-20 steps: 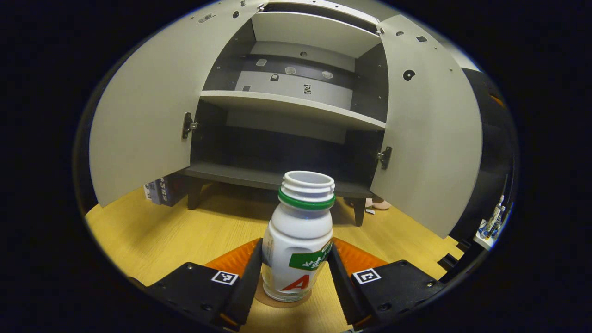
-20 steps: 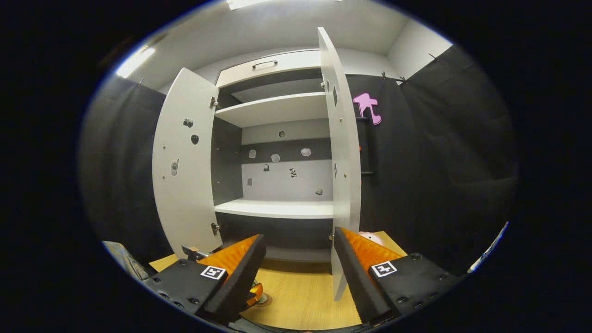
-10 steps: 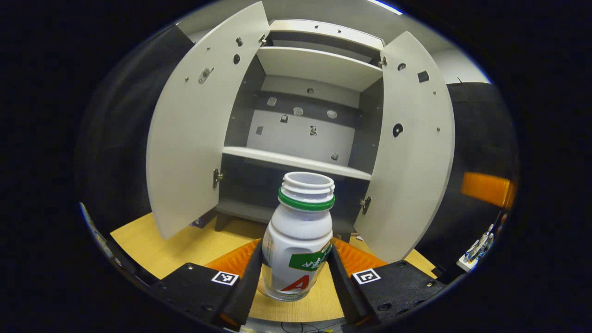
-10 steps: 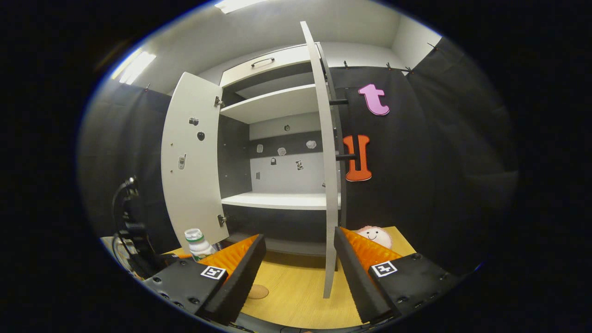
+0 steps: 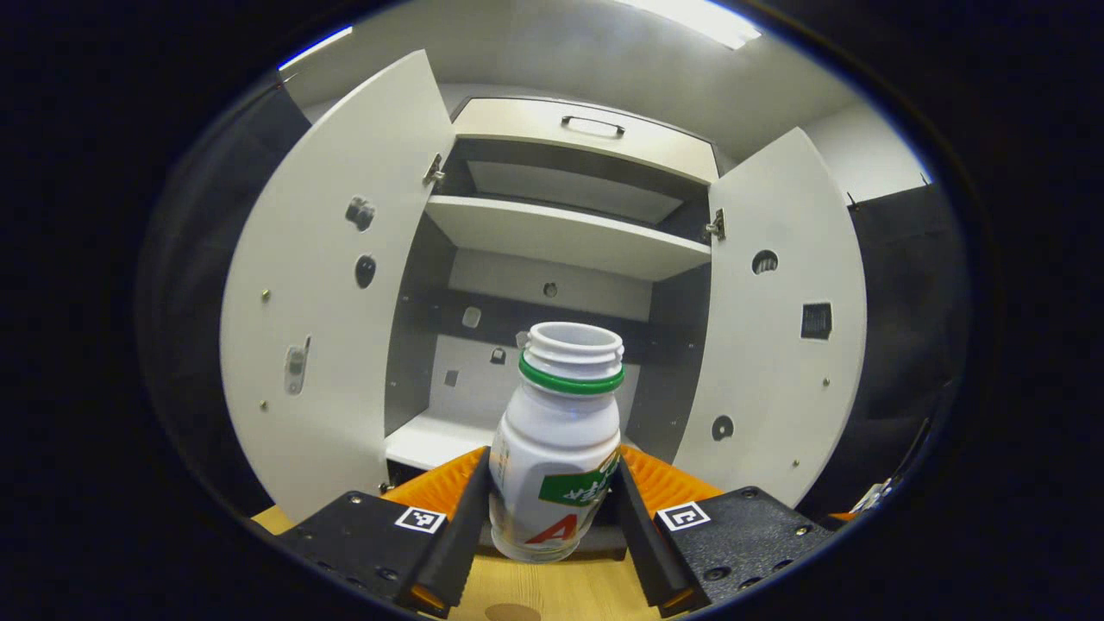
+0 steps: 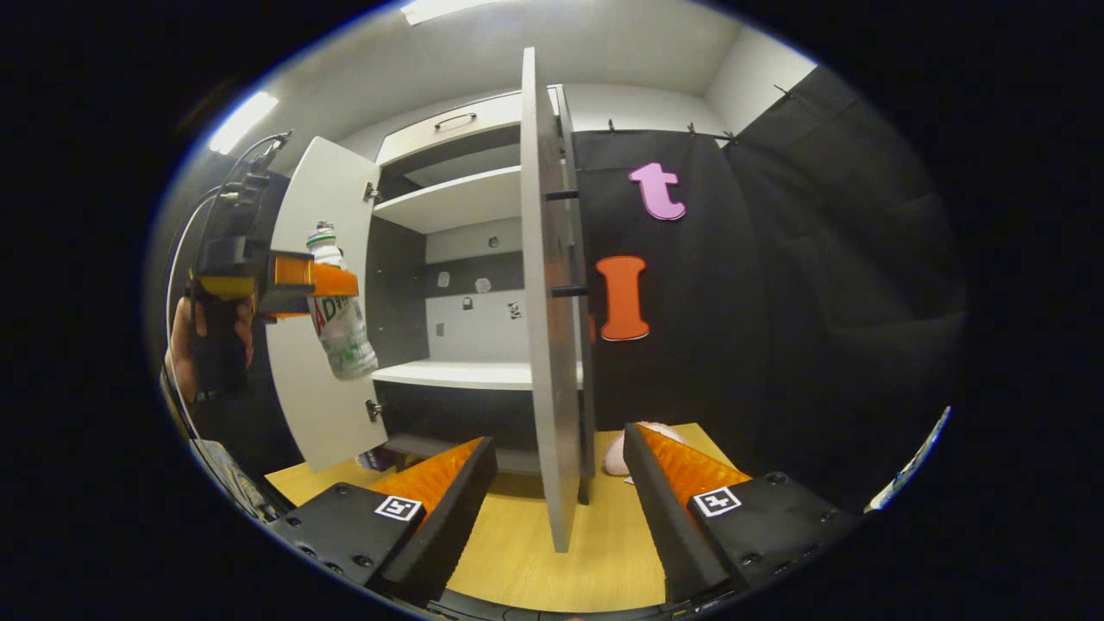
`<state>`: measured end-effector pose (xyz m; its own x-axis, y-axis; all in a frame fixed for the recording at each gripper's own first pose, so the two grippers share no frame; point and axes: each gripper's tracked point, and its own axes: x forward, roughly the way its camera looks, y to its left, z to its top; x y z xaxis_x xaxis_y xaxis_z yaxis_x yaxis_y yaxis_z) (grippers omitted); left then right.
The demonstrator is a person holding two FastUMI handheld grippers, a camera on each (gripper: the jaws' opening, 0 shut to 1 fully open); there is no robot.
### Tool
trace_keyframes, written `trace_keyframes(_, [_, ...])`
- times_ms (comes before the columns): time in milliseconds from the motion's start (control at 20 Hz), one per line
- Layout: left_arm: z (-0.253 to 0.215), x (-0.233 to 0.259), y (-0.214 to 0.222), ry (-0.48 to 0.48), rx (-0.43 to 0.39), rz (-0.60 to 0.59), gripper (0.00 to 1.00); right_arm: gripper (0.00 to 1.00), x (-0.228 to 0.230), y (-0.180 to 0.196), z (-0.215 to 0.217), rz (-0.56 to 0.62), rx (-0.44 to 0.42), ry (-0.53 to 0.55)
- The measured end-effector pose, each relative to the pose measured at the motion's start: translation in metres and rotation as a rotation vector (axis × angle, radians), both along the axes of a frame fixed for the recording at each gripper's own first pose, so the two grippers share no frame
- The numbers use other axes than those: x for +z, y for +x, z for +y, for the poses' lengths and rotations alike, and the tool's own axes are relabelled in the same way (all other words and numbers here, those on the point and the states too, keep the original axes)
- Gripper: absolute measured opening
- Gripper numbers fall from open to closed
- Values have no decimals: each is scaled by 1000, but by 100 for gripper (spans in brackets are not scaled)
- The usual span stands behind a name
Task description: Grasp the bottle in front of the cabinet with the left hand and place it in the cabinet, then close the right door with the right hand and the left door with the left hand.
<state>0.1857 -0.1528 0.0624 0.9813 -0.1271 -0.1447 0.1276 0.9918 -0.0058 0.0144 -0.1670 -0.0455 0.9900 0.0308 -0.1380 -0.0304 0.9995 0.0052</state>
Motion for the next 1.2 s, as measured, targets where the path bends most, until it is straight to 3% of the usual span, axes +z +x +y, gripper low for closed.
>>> trace_keyframes(100, [-13,9,45,-62,-49,4,75,98,-1,-6,-22,-5,-99,-5])
trace_keyframes(350, [-12,-16,154,-163,-64,112,75,98,-2,-35,-74,8,-337,-21])
trace_keyframes(600, [0,-61,230,-88,-19,173,75,98,6,-59,-98,-5,-515,-55])
trace_keyframes(650, [-1,-72,237,-93,-23,196,75,94,6,-58,-100,-7,-537,-61])
trace_keyframes(950, [7,-134,261,-78,-19,306,76,98,9,-60,-101,-13,-601,-70])
trace_keyframes(1150, [14,-155,263,40,-9,315,77,98,12,-61,-101,-17,-620,-65])
trace_keyframes(1200, [16,-160,262,76,-11,319,77,94,12,-63,-101,-13,-625,-63])
